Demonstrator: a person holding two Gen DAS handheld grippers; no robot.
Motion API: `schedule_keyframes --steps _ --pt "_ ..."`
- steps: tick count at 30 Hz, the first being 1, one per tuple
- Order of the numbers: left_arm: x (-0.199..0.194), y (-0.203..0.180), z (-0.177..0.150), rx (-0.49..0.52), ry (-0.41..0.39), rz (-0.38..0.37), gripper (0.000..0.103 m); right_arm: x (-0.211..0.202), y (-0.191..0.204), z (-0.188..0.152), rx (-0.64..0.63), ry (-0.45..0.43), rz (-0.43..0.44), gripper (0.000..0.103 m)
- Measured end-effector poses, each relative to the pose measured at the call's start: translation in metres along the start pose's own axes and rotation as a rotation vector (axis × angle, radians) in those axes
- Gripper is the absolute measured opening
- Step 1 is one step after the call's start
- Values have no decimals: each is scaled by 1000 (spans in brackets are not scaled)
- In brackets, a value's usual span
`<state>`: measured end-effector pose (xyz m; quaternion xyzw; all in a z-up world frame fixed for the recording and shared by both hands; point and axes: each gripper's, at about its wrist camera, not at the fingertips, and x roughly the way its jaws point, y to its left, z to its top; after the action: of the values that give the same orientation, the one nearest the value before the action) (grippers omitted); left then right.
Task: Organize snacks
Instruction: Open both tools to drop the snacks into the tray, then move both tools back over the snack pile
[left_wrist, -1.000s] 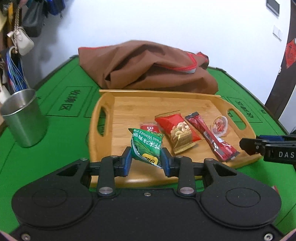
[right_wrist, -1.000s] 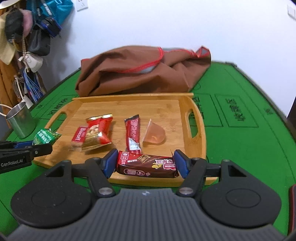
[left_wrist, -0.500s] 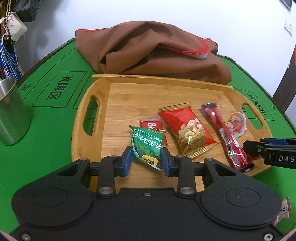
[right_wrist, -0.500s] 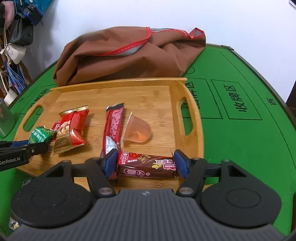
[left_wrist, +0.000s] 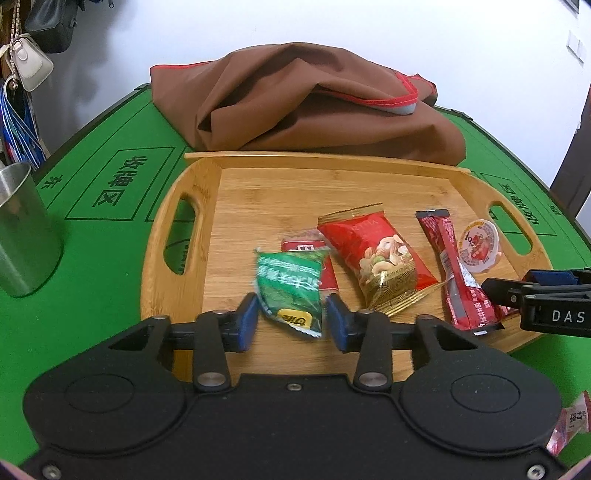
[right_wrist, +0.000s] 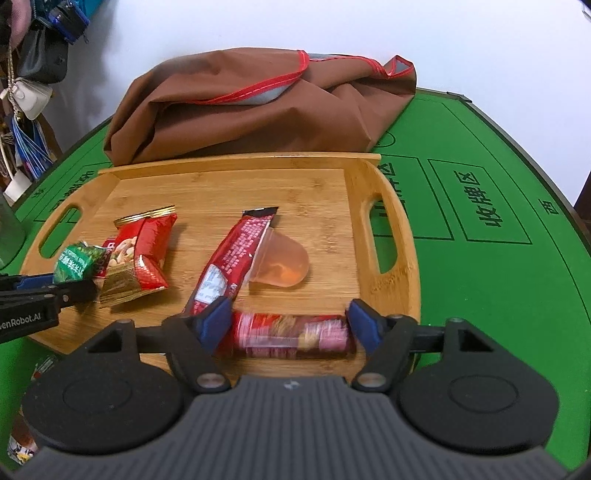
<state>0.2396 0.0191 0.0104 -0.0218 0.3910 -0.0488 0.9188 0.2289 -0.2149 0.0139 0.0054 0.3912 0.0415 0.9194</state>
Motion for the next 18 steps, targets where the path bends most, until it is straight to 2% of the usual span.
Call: schedule_keyframes --steps 3,7,18 --pt "-5 0 -2 -1 -9 2 56 -6 2 -1 -15 -8 -6 88" --pt "-22 1 -7 -6 -38 -13 85 -21 2 -4 -22 -31 -2 94" --pt "-84 -4 -52 89 -98 -1 97 -69 6 -32 -85 -80 8 101"
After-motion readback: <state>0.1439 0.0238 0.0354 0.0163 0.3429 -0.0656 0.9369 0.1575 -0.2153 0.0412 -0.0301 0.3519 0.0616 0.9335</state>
